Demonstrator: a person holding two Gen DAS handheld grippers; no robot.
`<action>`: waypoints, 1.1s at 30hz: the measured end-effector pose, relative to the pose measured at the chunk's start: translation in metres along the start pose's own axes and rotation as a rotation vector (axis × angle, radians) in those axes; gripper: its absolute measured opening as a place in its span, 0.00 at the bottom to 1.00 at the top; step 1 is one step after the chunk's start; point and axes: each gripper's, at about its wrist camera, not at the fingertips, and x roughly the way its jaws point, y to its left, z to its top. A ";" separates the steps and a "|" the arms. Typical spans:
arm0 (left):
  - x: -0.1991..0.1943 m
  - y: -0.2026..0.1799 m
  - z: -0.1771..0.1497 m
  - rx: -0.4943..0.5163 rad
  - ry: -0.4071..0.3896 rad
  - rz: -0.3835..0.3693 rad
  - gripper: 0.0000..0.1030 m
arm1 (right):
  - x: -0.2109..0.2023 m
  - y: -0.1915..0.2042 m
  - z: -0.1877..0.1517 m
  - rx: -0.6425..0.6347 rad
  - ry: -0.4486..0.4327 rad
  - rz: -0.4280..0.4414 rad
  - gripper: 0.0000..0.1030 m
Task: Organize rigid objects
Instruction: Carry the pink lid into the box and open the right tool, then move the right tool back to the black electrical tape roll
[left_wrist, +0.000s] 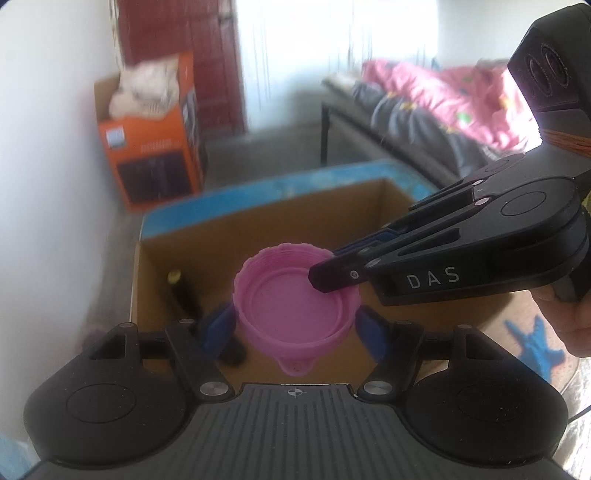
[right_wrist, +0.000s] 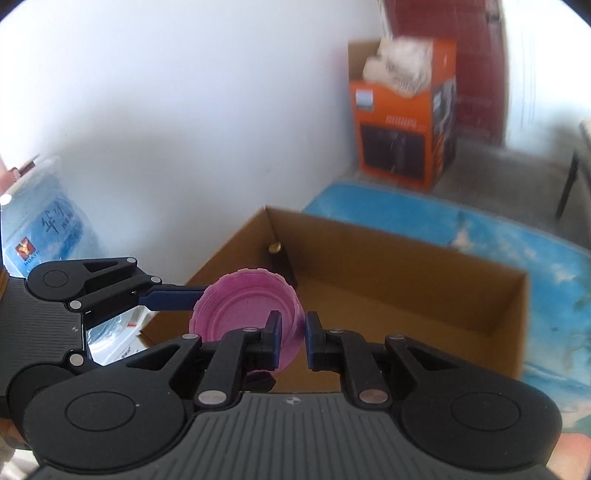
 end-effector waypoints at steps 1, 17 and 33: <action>0.009 0.006 0.000 -0.011 0.033 -0.004 0.69 | 0.014 -0.005 0.004 0.025 0.037 0.016 0.14; 0.066 0.040 -0.003 -0.068 0.314 -0.085 0.73 | 0.145 -0.041 -0.003 0.137 0.507 0.167 0.13; 0.029 0.040 0.002 -0.098 0.236 -0.125 0.75 | 0.136 -0.042 0.010 0.143 0.499 0.202 0.16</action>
